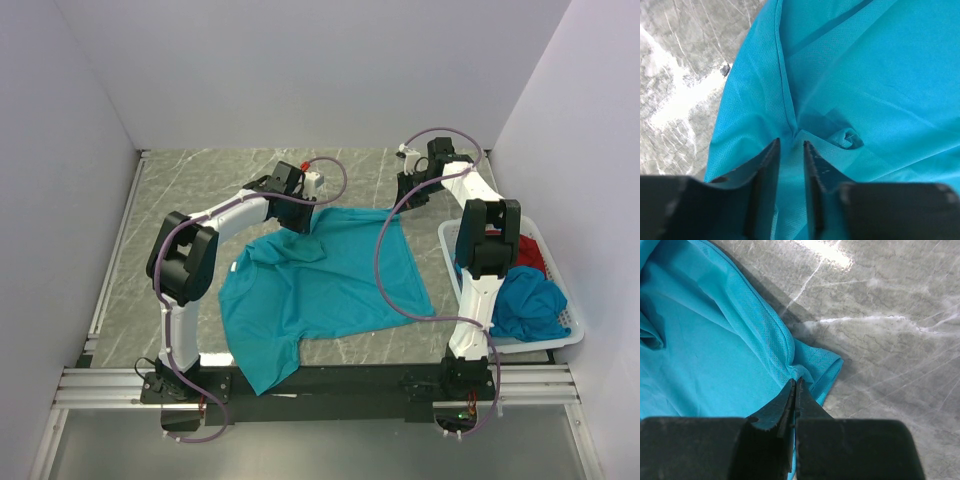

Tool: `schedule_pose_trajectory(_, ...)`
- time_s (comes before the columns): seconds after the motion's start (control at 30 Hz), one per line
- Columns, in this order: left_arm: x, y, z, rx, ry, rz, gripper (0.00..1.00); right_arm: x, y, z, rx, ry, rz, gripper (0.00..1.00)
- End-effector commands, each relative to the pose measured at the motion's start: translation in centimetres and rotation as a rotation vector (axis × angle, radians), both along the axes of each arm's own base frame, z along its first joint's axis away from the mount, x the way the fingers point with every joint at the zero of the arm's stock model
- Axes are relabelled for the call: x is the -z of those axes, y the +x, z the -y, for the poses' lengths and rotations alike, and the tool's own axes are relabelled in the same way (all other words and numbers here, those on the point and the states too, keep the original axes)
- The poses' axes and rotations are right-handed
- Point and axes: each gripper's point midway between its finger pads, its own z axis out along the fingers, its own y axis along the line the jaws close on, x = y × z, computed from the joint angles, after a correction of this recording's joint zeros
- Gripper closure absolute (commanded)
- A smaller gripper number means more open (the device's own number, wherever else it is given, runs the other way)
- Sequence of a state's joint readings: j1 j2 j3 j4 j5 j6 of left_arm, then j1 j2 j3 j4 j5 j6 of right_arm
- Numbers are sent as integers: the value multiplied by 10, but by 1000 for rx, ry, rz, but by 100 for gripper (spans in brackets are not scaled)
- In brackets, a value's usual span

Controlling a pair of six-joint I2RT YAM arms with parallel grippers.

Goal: Fold and stack the t-shirts
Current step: Flatten the tshirt out

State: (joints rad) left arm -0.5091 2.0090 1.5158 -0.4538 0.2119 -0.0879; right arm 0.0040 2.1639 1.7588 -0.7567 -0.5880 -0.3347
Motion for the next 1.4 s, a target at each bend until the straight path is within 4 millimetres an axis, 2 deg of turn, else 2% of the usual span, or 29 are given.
schedule_pose_trajectory(0.0, -28, 11, 5, 10, -30, 63, 67, -15, -1, -3, -14, 9, 25, 100)
schedule_pose_trajectory(0.23, -16, 9, 8, 19, -29, 24, 67, -16, 0, -2, -14, 7, 31, 100)
schedule_pose_trajectory(0.53, -4, 7, 10, 27, -27, -7, 72, -16, -1, -3, -17, 8, 27, 100)
schedule_pose_trajectory(0.73, -2, 7, 10, 27, -26, -10, 80, -16, 0, -3, -17, 10, 28, 100)
schedule_pose_trajectory(0.8, -3, 8, 10, 26, -26, -8, 85, -16, 0, -2, -16, 10, 28, 100)
schedule_pose_trajectory(0.9, -11, 11, 10, 19, -34, 16, 94, -17, 0, -2, -16, 10, 30, 100)
schedule_pose_trajectory(1.0, -32, 14, 10, 8, -50, 60, 98, -18, -1, -3, -18, 11, 32, 100)
schedule_pose_trajectory(1.1, -68, 15, 9, 2, -82, 122, 98, -21, 0, -2, -17, 9, 40, 100)
schedule_pose_trajectory(1.17, -80, 12, 7, -3, -90, 140, 99, -24, 0, -3, -20, 9, 45, 100)
schedule_pose_trajectory(1.2, -95, 10, 5, -6, -106, 167, 99, -25, 1, -2, -17, 7, 50, 100)
schedule_pose_trajectory(1.3, -108, 5, 1, -16, -129, 187, 99, -30, 1, -2, -17, 6, 62, 100)
schedule_pose_trajectory(1.33, -118, 2, 0, -15, -149, 201, 99, -32, 1, -3, -19, 7, 65, 100)
schedule_pose_trajectory(1.37, -118, -1, -1, -16, -148, 198, 99, -35, 1, -2, -20, 6, 75, 100)
